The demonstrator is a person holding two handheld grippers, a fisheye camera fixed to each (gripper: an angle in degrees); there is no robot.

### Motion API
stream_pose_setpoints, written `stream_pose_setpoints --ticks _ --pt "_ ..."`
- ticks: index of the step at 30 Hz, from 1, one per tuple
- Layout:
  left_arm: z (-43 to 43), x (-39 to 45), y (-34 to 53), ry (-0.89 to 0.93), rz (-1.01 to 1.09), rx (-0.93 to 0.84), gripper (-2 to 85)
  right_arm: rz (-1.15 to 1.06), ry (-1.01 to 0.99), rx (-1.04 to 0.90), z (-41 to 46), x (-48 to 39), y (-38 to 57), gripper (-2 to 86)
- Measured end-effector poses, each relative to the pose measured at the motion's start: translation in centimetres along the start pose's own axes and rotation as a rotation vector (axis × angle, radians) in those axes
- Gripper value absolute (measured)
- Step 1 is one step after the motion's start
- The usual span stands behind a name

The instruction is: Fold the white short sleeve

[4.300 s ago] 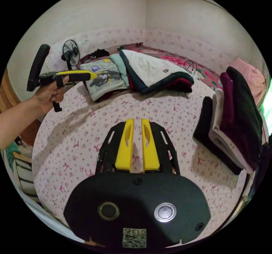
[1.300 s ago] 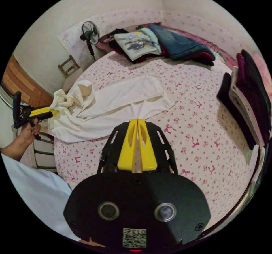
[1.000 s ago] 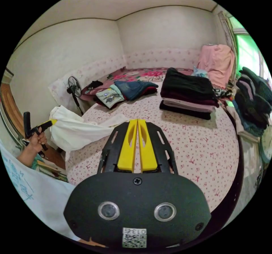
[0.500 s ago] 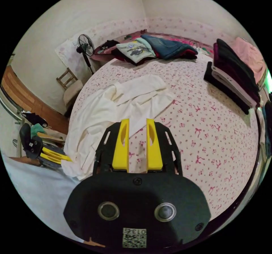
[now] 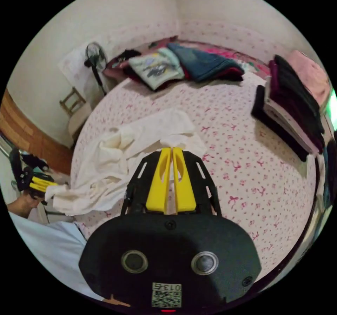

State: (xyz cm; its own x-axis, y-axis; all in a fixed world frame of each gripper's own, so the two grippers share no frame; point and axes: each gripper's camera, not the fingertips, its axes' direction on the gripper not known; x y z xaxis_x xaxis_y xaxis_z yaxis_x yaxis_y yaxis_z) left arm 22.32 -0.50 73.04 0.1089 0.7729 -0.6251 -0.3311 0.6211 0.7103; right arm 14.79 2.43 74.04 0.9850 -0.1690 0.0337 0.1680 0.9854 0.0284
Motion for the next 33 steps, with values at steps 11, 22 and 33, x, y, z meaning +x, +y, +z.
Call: stream_pose_setpoints --ticks 11,22,33 --pt "-16.7 4.5 -9.2 -0.094 0.361 0.753 0.9 0.013 0.268 0.836 -27.8 2.9 14.3 0.4" --pt "0.2 -2.0 1.9 -0.070 -0.094 0.095 0.6 0.396 0.113 0.181 -11.9 2.7 33.0 0.4" --pt "-3.2 -2.9 1.1 -0.286 -0.273 0.288 5.2 0.404 0.126 -0.003 -8.2 4.1 37.8 0.4"
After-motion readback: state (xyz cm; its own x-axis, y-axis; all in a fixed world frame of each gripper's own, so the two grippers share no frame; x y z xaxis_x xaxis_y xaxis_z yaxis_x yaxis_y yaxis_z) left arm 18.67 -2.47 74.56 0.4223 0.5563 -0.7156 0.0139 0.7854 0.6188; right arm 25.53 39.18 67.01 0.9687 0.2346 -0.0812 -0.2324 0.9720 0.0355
